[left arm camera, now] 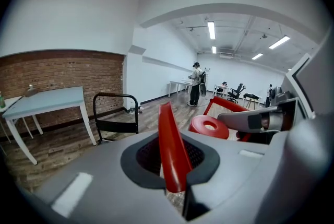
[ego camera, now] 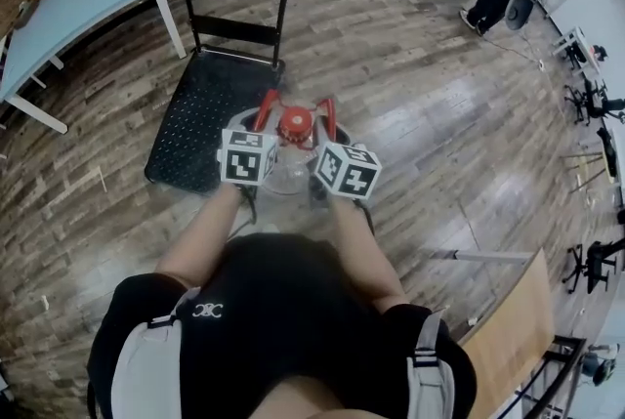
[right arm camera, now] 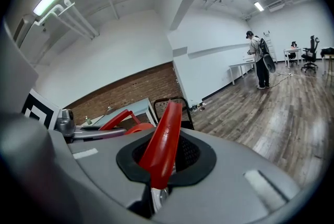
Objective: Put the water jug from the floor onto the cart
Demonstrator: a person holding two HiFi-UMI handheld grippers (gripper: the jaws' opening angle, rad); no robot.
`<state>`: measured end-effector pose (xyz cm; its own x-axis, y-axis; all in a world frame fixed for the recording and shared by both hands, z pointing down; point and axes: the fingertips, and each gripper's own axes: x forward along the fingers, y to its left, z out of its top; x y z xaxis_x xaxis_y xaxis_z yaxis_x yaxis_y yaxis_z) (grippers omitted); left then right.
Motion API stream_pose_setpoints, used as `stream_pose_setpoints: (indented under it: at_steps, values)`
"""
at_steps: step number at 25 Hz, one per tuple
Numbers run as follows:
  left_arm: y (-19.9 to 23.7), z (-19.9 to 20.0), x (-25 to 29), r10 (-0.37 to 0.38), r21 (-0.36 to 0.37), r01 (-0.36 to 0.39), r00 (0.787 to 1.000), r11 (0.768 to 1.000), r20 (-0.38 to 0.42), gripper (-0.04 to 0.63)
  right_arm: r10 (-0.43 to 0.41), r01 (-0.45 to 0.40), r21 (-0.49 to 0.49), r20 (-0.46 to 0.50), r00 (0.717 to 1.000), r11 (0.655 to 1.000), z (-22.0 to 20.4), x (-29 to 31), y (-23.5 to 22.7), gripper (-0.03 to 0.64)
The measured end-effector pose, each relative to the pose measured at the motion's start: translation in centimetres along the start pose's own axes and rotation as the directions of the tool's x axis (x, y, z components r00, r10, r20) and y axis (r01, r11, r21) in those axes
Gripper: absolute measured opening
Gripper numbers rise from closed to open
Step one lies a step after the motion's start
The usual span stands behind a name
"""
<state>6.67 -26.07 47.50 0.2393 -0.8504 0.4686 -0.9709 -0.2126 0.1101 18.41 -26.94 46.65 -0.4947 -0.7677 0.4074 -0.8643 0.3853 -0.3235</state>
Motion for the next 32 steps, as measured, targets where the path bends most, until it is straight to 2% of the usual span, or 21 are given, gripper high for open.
stream_pose_setpoints:
  at_steps: [4,9,13,18,21,24,29,32]
  values:
    - [2.4,1.5,1.1,0.031,-0.008,-0.031,0.999,0.999,0.032,0.024,0.028,-0.028,-0.02,0.004,1.0,0.999,1.6,3.1,0.9,0.04]
    - [5.8,2.4,2.6,0.09,-0.025,-0.089,0.995,0.996,0.031,0.028,0.082,-0.083,-0.126,-0.018,0.997,0.989,2.9,7.7,2.6,0.038]
    - [8.0,3.5,3.1,0.146,-0.048,-0.144,0.989,0.988,0.038,0.028,0.133,-0.14,-0.149,-0.052,0.99,0.979,3.4,10.7,3.6,0.038]
    - [11.2,2.6,6.1,0.181,-0.102,-0.18,0.983,0.978,0.007,0.029,0.209,-0.226,-0.152,-0.121,0.97,0.962,3.3,15.4,3.7,0.037]
    - [13.4,1.7,7.3,0.222,-0.157,-0.223,0.975,0.962,-0.023,0.029,0.26,-0.29,-0.156,-0.185,0.948,0.944,2.7,18.4,4.3,0.037]
    - [15.4,1.1,8.8,0.265,-0.176,-0.27,0.963,0.947,-0.049,0.029,0.301,-0.346,-0.161,-0.252,0.92,0.924,2.0,21.5,4.7,0.037]
    - [18.4,-0.2,11.0,0.327,-0.255,-0.343,0.939,0.904,-0.104,0.026,0.348,-0.428,-0.156,-0.371,0.861,0.89,0.8,26.0,4.7,0.037]
    - [19.9,-0.7,12.4,0.362,-0.271,-0.387,0.922,0.882,-0.139,0.025,0.366,-0.463,-0.139,-0.436,0.822,0.875,0.2,28.5,4.6,0.037]
